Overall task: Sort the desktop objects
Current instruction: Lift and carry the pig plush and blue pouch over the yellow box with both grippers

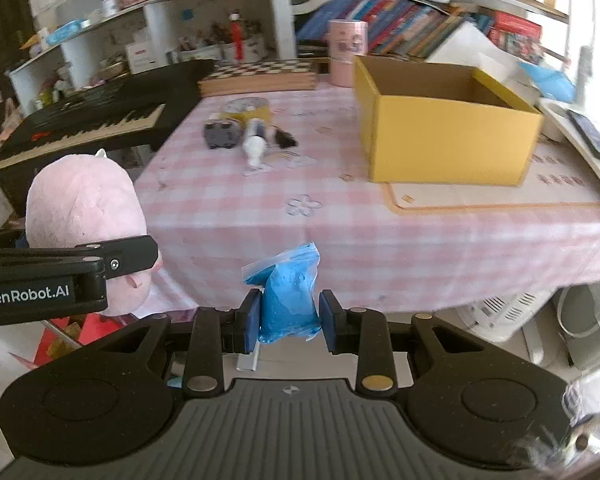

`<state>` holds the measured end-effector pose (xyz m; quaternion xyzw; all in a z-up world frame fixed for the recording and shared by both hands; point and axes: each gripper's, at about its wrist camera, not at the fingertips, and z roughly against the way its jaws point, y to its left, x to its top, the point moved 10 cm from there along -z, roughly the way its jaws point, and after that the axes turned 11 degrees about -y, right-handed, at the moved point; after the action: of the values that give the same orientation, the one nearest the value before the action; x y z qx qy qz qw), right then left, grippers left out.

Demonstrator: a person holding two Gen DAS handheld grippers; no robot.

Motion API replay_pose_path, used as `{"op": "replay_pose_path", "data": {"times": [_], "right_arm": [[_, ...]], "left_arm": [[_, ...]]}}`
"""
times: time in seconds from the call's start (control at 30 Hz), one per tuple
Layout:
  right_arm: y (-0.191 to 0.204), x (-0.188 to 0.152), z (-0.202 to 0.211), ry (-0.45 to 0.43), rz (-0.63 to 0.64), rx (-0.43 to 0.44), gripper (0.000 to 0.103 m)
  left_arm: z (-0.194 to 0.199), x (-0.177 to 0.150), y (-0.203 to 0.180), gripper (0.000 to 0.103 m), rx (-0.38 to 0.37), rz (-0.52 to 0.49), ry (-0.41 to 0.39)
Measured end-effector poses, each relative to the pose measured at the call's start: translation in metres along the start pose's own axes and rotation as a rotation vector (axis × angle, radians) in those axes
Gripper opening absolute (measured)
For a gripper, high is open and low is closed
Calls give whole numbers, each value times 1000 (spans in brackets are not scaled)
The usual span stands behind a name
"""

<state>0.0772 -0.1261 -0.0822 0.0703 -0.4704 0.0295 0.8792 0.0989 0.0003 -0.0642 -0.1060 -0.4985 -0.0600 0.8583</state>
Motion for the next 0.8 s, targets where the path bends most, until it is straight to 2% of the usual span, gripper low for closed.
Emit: {"op": "replay_pose_path", "data": {"times": [0.3,0.8], "right_arm": [[-44,-12,26,-16,-85,-118,29],[-59,-11,30,-21,-119,-148,29]], "left_arm": [[-5,1,-44,84,-112,-79,-3],[-14,5,-59,84,-143,-106,1]]}}
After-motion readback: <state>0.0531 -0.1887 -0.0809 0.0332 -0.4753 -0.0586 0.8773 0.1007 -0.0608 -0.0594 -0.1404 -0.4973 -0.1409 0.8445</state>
